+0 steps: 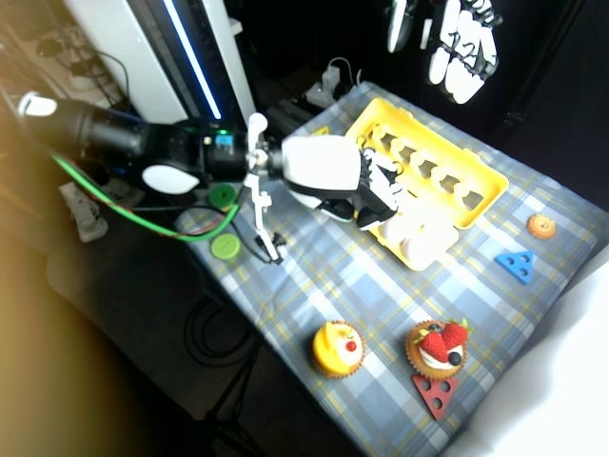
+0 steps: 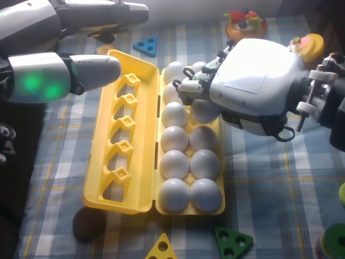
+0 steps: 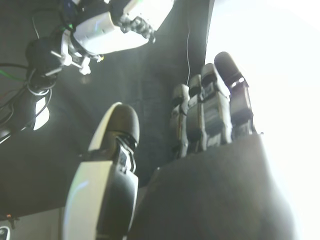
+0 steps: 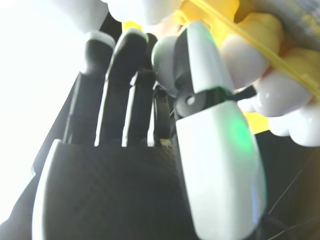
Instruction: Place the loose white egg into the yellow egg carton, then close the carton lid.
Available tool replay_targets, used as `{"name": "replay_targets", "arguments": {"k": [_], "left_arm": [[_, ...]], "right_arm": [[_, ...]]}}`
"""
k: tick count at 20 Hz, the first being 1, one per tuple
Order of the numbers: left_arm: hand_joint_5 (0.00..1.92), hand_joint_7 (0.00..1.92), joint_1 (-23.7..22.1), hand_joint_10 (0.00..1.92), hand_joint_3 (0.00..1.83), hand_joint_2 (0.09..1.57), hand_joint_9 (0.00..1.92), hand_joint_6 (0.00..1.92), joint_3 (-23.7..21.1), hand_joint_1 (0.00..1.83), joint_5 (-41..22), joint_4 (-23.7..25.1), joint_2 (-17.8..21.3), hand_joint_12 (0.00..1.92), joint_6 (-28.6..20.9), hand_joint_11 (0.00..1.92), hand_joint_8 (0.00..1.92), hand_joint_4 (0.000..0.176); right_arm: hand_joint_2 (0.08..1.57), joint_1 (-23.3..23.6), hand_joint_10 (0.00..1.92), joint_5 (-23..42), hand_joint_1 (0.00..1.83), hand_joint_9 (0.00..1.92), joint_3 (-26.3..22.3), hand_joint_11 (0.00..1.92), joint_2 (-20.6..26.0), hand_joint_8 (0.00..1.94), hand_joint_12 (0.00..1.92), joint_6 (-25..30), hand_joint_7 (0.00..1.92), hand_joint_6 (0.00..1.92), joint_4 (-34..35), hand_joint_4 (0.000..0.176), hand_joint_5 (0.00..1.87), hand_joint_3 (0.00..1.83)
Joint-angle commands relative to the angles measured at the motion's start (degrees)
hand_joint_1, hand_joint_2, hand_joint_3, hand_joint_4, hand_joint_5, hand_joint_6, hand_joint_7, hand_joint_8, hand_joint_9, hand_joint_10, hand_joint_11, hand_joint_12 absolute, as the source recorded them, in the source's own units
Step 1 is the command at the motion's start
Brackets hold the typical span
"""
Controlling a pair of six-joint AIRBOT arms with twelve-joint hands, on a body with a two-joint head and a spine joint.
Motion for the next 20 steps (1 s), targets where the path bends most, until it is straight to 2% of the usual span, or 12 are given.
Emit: {"name": "replay_targets", "arguments": {"k": [1, 3, 4, 5, 6, 8, 9, 11, 15, 16, 17, 20], "left_arm": [[0.25, 0.26, -0.43, 0.0, 0.0, 1.38, 0.28, 0.0, 0.16, 0.5, -6.67, -1.87, -0.31, 0.98, -0.24, 0.0, 0.0, 0.0], [0.25, 0.26, -0.4, 0.0, 0.0, 1.37, 0.28, 0.0, 0.12, 0.51, -6.73, -1.99, -0.29, 0.97, -0.24, 0.0, 0.0, 0.002], [0.26, 0.27, -0.32, 0.0, 0.0, 1.37, 0.29, 0.0, 0.1, 0.52, -6.74, -2.09, -0.26, 1.02, -0.25, 0.0, 0.0, 0.0], [0.25, 0.25, -0.23, 0.0, 0.0, 1.38, 0.28, 0.0, 0.07, 0.48, -6.79, -2.24, -0.21, 0.97, -0.25, 0.0, 0.0, 0.001], [0.25, 0.25, -0.12, 0.01, 0.0, 1.39, 0.28, 0.0, 0.03, 0.48, -6.95, -2.41, -0.14, 0.99, -0.25, 0.0, 0.0, 0.0], [0.22, 0.25, 0.26, 0.01, 0.0, 1.38, 0.29, 0.01, -0.15, 0.52, -7.42, -2.93, 0.21, 1.07, -0.26, 0.0, 0.0, 0.006], [0.18, 0.22, 0.58, 0.0, 0.01, 1.4, 0.27, 0.01, -0.23, 0.45, -7.89, -3.37, 0.44, 1.1, -0.26, 0.0, 0.0, 0.019], [0.16, 0.23, 1.73, 0.01, 0.01, 1.42, 0.28, 0.0, -0.31, 0.45, -9.73, -5.31, 1.1, 1.2, -0.27, 0.0, 0.0, 0.0], [0.08, 0.18, 4.06, 0.0, 0.0, 1.42, 0.2, 0.0, 0.71, 0.44, -12.34, -8.46, 1.47, 1.12, -3.41, 0.0, 0.0, 0.0], [0.07, 0.19, 4.76, 0.01, 0.0, 1.43, 0.22, 0.0, 1.54, 0.39, -12.85, -8.94, 1.31, 1.12, -5.42, 0.0, 0.0, 0.0], [0.06, 0.16, 5.38, 0.01, 0.0, 1.43, 0.23, 0.0, 2.12, 0.3, -13.27, -9.71, 1.19, 1.13, -6.59, 0.0, 0.0, 0.0], [0.05, 0.11, 7.35, 0.02, 0.0, 1.41, 0.25, 0.0, 3.42, 0.33, -12.92, -11.97, 0.78, 1.17, -8.49, 0.0, 0.0, 0.0]], "right_arm": [[1.28, 0.86, 0.32, 6.81, 0.8, 0.08, -0.12, 0.01, 0.16, 0.12, 1.12, 0.18, 0.11, 0.12, -0.44, 0.0, 0.05, 0.0], [1.32, 0.86, 0.07, 6.85, 0.73, 0.03, -0.67, 0.0, 0.4, 0.01, 1.01, 1.66, 0.02, 0.01, -0.44, 0.007, 0.0, 0.01], [1.37, 0.86, 0.01, 6.96, 0.8, 0.01, -1.2, 0.0, 1.34, 0.0, 0.22, 1.84, 0.0, 0.0, -0.44, 0.017, 0.0, 0.01], [1.35, 0.86, 0.0, 7.34, 0.74, 0.0, -1.77, 0.0, 2.24, 0.0, 0.04, 1.84, 0.0, 0.0, -0.42, 0.019, 0.0, 0.0], [1.37, 0.85, 0.0, 7.86, 0.81, 0.0, -2.42, 0.0, 3.31, 0.0, 0.01, 1.85, 0.0, 0.0, -0.32, 0.0, 0.0, 0.0], [1.41, 0.85, 0.0, 9.26, 0.77, 0.0, -4.27, 0.0, 6.34, 0.0, 0.0, 1.85, 0.0, 0.0, -0.35, 0.0, 0.0, 0.02], [1.38, 0.8, 0.0, 10.09, 0.57, 0.0, -5.13, 0.0, 7.9, 0.0, 0.0, 1.85, 0.0, 0.0, -0.35, 0.037, 0.0, 0.01], [1.34, 0.14, 0.0, 12.19, 0.26, 0.0, -7.21, 0.0, 11.56, 0.0, 0.0, 1.85, 0.0, 0.0, -0.35, 0.117, 0.0, 0.0], [1.22, -3.9, 0.0, 17.15, 0.23, 0.0, -10.66, 0.0, 17.44, 0.0, 0.0, 1.84, 0.0, 0.0, 0.27, 0.081, 0.0, 0.0], [1.21, -5.55, 0.0, 19.2, 0.19, 0.0, -11.82, 0.0, 19.16, 0.0, 0.0, 1.77, 0.0, 0.0, 0.48, 0.117, 0.0, 0.0], [1.23, -6.9, 0.0, 20.72, 0.2, 0.0, -12.78, 0.0, 20.49, 0.0, 0.0, 1.55, 0.0, 0.0, 0.8, 0.131, 0.0, 0.0], [1.25, -10.65, 0.0, 24.88, 0.28, 0.0, -15.99, 0.0, 23.73, 0.0, 0.0, -1.51, 0.0, 0.0, 2.68, 0.122, 0.0, 0.0]]}}
